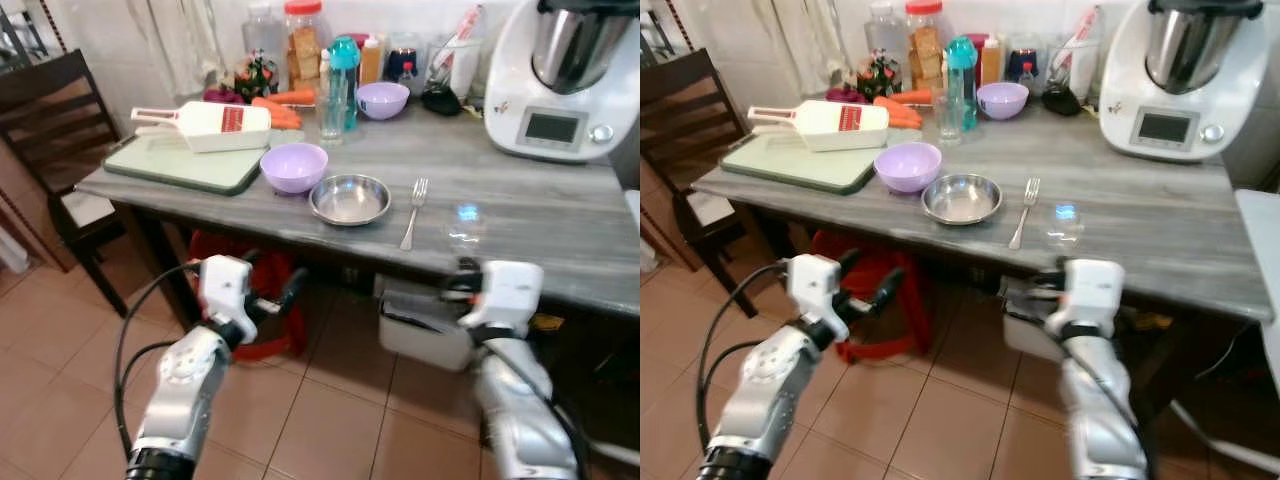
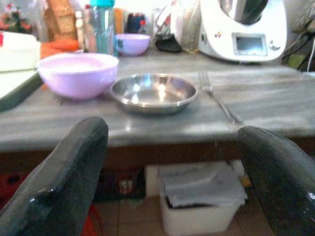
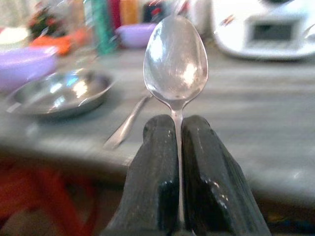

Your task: Setting the table

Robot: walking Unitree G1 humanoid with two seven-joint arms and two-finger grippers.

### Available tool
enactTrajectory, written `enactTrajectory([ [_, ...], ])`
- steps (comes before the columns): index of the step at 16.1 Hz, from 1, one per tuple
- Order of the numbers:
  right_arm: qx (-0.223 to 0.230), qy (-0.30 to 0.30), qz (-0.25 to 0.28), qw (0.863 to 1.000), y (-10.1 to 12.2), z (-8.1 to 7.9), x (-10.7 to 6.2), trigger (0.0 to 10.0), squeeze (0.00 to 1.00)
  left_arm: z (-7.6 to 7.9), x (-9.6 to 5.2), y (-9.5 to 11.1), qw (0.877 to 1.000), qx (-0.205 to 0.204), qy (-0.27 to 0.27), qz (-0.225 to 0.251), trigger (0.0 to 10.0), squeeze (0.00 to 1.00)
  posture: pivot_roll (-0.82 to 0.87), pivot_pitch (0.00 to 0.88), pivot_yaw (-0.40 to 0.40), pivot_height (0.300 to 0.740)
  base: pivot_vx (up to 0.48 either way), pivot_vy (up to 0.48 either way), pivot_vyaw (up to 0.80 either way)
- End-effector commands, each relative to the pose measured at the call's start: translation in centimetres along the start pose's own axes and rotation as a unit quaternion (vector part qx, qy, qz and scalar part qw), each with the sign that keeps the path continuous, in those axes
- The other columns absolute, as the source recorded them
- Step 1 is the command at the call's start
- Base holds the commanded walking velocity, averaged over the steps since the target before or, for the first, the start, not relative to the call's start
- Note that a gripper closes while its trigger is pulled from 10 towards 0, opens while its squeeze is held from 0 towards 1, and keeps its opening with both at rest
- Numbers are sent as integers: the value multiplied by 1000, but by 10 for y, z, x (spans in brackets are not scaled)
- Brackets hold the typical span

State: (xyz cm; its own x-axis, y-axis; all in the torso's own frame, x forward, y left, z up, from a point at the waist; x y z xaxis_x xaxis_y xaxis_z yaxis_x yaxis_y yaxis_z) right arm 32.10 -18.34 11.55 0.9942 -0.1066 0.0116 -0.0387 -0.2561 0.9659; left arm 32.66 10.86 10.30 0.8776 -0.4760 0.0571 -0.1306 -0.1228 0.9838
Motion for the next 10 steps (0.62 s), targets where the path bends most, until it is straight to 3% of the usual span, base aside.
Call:
enactTrajectory([
  [1,14,14,6,1000,3,-12,3,10000,0,-11,-2,3,1000,13,11,2,10000,0,-34,0,33,740,371,0,-788],
  [4,15,15,7,1000,4,-13,3,10000,0,-11,-2,3,1000,14,10,1,10000,0,-33,0,33,740,369,0,-758],
  [10,15,14,9,1000,4,-14,4,10000,0,-8,-2,3,1000,13,7,1,10000,0,-31,0,33,740,388,0,0],
])
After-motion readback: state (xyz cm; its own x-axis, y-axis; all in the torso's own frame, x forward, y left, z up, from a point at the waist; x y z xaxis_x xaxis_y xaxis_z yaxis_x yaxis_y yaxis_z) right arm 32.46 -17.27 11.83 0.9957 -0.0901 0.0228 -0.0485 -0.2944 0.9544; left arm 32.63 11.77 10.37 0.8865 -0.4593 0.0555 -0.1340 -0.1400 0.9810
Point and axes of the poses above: a point about 5 cm out from each wrist's last joint towards the gripper, its own x axis pointing out of the wrist towards the gripper, its own y axis along the axis of the wrist's last joint, z = x × y, the point moved 4 cm from there along x, pointing out of the wrist towards the gripper, and after that the axes turned 14 degrees about x, right-handed, at the moved point
